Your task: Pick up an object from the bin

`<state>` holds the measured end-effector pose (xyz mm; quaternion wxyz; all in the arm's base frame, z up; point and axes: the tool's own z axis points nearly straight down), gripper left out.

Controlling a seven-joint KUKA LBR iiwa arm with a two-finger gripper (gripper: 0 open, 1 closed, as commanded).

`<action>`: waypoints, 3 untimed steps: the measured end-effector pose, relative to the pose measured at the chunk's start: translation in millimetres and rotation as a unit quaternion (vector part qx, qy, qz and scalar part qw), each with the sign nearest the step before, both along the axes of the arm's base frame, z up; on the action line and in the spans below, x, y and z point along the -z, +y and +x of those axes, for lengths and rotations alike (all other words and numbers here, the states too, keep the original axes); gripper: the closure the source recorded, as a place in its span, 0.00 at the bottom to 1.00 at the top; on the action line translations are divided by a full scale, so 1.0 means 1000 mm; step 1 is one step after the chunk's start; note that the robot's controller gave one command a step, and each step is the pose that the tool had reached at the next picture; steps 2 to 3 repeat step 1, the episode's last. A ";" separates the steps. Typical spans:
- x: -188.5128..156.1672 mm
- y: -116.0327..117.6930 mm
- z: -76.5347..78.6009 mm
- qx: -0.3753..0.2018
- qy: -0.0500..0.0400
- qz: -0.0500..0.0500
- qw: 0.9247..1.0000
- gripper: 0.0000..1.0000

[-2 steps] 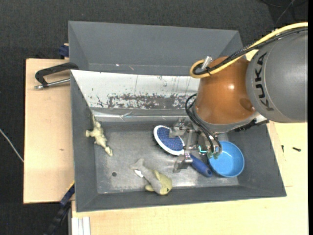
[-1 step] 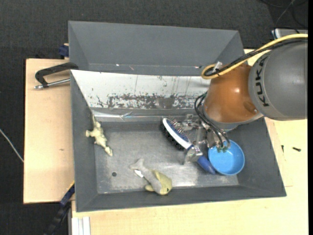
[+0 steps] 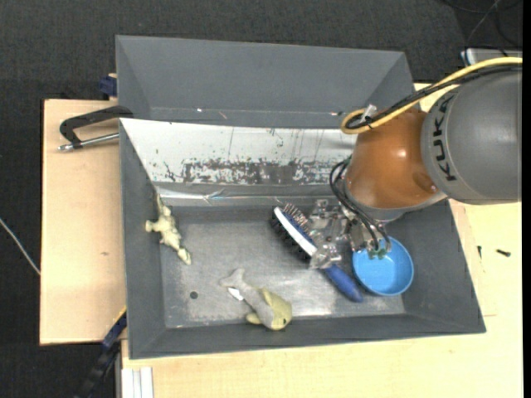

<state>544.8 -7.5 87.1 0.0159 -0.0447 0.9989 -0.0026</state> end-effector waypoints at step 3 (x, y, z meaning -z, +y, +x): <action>-0.134 0.031 0.018 -0.001 0.009 0.003 1.000 1.00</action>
Offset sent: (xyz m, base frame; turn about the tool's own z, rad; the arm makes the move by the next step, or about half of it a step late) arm 0.0154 0.0296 0.1286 -0.0003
